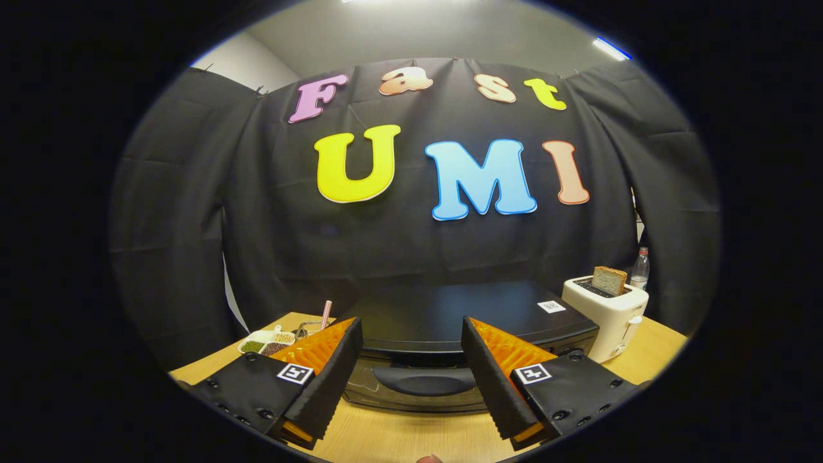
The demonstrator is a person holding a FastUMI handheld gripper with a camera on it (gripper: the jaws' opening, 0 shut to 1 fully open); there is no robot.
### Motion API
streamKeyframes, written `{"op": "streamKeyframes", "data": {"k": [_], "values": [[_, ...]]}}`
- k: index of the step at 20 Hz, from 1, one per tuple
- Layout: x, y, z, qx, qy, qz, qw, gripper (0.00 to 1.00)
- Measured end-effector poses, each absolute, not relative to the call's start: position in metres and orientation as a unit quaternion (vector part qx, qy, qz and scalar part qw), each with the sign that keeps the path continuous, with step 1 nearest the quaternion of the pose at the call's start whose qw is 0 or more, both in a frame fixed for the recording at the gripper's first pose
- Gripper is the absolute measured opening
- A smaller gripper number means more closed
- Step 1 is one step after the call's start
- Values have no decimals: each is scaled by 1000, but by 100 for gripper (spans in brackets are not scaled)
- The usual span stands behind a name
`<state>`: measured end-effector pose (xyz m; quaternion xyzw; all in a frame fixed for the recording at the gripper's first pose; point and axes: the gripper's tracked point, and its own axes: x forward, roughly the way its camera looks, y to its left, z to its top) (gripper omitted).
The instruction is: Open the toaster oven, put the food inside, and close the toaster oven door.
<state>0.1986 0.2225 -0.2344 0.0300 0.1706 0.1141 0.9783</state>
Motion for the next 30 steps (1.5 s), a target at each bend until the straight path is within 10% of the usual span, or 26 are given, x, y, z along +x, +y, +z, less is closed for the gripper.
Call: {"op": "streamKeyframes", "data": {"k": [30], "values": [[121, 207, -295, -31, 185, 79, 979, 96]]}}
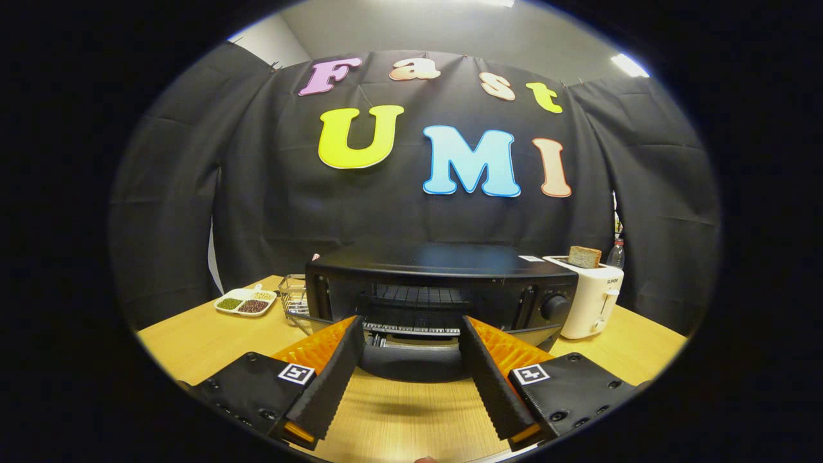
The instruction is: Open the toaster oven, put the food inside, and close the toaster oven door.
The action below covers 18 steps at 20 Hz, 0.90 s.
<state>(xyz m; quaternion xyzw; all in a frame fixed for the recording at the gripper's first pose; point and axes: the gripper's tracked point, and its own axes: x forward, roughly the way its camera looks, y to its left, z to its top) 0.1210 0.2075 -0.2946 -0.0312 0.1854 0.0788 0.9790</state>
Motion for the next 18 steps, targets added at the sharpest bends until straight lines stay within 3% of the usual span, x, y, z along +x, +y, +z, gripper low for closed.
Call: {"op": "streamKeyframes", "data": {"k": [18], "values": [[41, 201, -350, 1, 334, 95, 938, 96]]}}
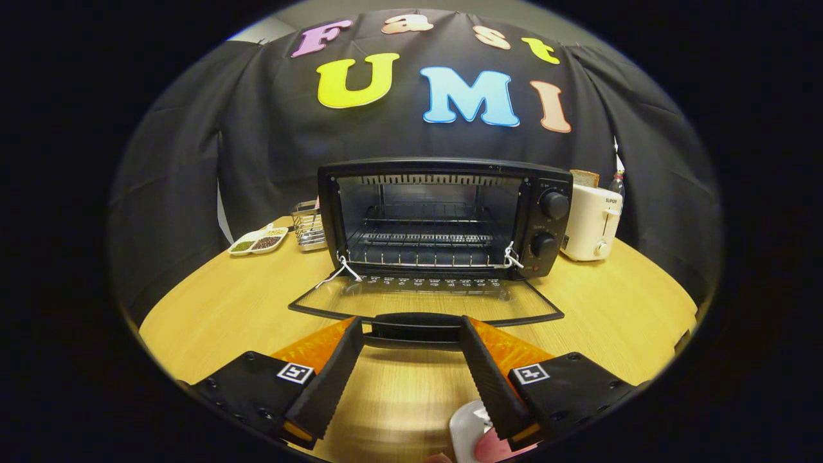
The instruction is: Open the toaster oven, put the food inside, and close the toaster oven door.
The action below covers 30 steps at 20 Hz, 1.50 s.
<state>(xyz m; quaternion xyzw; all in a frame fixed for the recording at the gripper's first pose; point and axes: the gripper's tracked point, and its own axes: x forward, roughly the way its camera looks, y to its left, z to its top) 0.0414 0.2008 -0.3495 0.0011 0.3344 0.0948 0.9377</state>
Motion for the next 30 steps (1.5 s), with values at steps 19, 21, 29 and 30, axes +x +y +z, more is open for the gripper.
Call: {"op": "streamKeyframes", "data": {"k": [19, 21, 29, 30], "values": [[-6, 68, -322, 4, 514, 170, 841, 97], [-15, 53, -334, -7, 538, 158, 828, 97], [-42, 21, -368, -44, 612, 146, 776, 97], [-45, 20, -371, -40, 622, 148, 768, 96]]}}
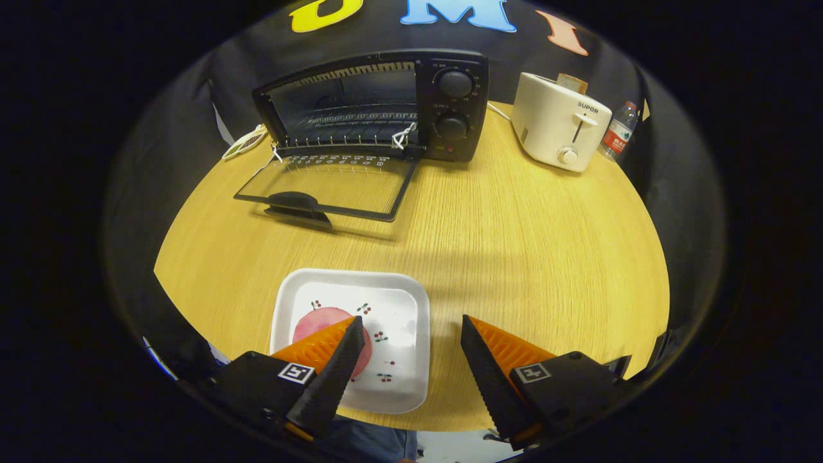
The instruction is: Open the toaster oven, put the food inside, and close the toaster oven door.
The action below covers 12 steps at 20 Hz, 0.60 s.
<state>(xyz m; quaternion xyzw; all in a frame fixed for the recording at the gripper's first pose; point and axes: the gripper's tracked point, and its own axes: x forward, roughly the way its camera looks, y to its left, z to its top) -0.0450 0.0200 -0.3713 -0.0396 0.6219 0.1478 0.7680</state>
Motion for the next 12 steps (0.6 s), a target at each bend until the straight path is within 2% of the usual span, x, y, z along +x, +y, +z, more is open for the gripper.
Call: {"op": "streamKeyframes", "data": {"k": [3, 7, 10, 12], "values": [[-58, 14, -379, -37, 654, 144, 741, 92], [-63, 12, -384, -42, 674, 148, 722, 57], [-60, 12, -386, -31, 682, 149, 715, 51], [-62, 14, -385, -25, 689, 157, 707, 37]]}}
